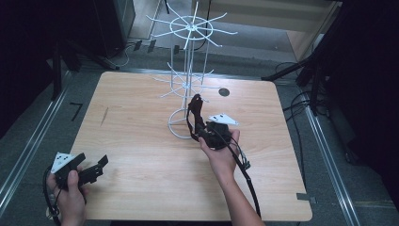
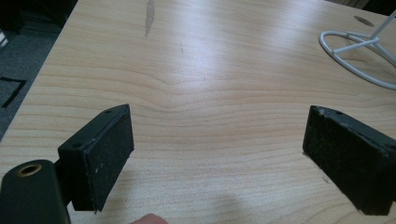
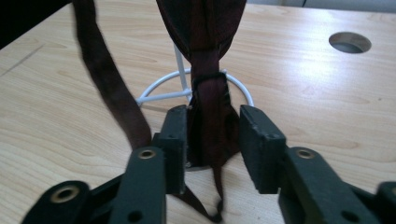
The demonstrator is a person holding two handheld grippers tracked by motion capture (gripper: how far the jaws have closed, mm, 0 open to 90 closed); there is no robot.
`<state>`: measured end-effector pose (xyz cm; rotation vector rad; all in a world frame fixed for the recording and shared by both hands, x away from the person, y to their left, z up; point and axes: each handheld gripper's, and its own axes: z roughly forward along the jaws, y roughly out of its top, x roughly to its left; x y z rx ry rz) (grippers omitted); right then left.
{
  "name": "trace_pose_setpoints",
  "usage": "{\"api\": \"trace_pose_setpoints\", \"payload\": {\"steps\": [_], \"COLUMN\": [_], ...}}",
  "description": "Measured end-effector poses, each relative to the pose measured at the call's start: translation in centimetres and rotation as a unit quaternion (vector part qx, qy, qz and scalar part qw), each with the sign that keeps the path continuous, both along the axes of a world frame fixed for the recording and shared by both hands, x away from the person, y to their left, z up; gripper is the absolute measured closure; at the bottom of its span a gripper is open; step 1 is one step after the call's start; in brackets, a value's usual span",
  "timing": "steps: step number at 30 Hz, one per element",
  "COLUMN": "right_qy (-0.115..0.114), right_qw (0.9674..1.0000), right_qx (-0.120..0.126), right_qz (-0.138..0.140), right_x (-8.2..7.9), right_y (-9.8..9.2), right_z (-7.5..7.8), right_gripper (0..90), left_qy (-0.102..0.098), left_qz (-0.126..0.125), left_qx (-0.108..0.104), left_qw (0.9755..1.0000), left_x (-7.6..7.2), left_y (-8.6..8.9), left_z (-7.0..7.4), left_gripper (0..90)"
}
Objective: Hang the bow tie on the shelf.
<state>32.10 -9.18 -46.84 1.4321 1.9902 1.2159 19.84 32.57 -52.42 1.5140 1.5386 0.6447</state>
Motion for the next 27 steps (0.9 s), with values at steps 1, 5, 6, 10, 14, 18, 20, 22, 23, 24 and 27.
{"api": "trace_pose_setpoints", "payload": {"steps": [1, 5, 6, 10, 14, 18, 20, 22, 23, 24, 27], "right_qy": [-0.004, -0.018, -0.022, -0.034, -0.039, -0.041, -0.045, -0.047, -0.047, -0.050, -0.052], "right_qw": [1.0000, 0.9997, 0.9996, 0.9993, 0.9992, 0.9991, 0.9990, 0.9989, 0.9989, 0.9987, 0.9986], "right_qx": [0.001, 0.004, 0.004, 0.007, 0.010, 0.009, 0.008, 0.005, 0.005, 0.006, 0.009], "right_qz": [0.005, 0.017, 0.017, 0.012, 0.007, 0.002, 0.001, -0.002, -0.002, -0.006, -0.009], "right_x": [-0.1, -0.6, -0.7, -1.2, -1.5, -1.8, -2.0, -2.1, -2.1, -2.3, -2.4], "right_y": [-0.1, -0.7, -0.8, -1.4, -2.2, -3.1, -3.6, -4.0, -4.0, -4.6, -5.2], "right_z": [0.1, 0.4, 0.4, 0.7, 0.8, 0.7, 0.6, 0.5, 0.5, 0.4, 0.2], "right_gripper": [58.5, 53.6, 53.2, 52.5, 52.0, 51.3, 50.0, 49.4, 49.4, 48.4, 47.2], "left_qy": [0.000, 0.000, 0.000, 0.000, 0.000, 0.000, 0.000, 0.000, 0.000, 0.000, -0.001], "left_qz": [0.000, 0.000, 0.000, 0.000, 0.001, 0.001, 0.001, 0.001, 0.001, 0.001, 0.002], "left_qx": [0.000, 0.000, 0.001, 0.001, 0.002, 0.002, 0.003, 0.003, 0.003, 0.003, 0.004], "left_qw": [1.0000, 1.0000, 1.0000, 1.0000, 1.0000, 1.0000, 1.0000, 1.0000, 1.0000, 1.0000, 1.0000], "left_x": [0.0, 0.0, 0.0, 0.0, 0.0, 0.0, 0.0, 0.0, 0.0, 0.0, 0.0], "left_y": [0.0, 0.0, 0.0, 0.0, 0.0, 0.0, 0.0, 0.0, 0.0, 0.0, -0.1], "left_z": [0.0, 0.0, 0.0, 0.0, 0.0, 0.0, 0.0, 0.0, 0.0, 0.0, 0.0], "left_gripper": [9.4, 9.4, 9.4, 9.4, 9.4, 9.4, 9.4, 9.4, 9.4, 9.4, 9.4]}}
